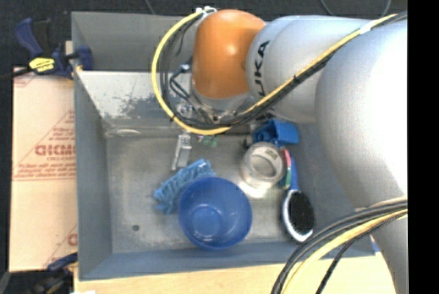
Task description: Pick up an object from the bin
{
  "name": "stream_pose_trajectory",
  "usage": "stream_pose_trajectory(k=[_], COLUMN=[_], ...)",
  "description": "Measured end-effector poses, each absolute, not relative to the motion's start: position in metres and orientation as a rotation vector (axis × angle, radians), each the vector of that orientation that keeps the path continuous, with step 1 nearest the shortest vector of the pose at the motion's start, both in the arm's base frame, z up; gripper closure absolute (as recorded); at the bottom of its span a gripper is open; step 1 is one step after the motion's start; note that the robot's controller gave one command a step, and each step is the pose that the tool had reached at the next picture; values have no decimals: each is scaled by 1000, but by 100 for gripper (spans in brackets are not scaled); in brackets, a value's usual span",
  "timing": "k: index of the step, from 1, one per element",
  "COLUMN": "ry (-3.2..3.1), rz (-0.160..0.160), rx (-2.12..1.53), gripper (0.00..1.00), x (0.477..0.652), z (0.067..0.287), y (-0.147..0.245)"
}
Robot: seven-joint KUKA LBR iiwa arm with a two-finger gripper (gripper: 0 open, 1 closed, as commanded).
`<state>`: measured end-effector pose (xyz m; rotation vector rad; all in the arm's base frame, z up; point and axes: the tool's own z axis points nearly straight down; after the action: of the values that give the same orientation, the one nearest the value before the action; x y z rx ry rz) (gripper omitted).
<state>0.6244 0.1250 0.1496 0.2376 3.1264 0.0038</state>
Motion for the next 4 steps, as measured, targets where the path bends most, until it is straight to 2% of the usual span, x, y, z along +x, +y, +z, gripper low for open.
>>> stream_pose_trajectory(k=[1,2,3,4], ry=[3128,3122,3128,3121], rz=[4,7,-1,7], rx=[151,193,-149,117], gripper=[0,0,0,0], x=[633,624,619,630], z=[140,155,99,141], y=[125,140,117,132])
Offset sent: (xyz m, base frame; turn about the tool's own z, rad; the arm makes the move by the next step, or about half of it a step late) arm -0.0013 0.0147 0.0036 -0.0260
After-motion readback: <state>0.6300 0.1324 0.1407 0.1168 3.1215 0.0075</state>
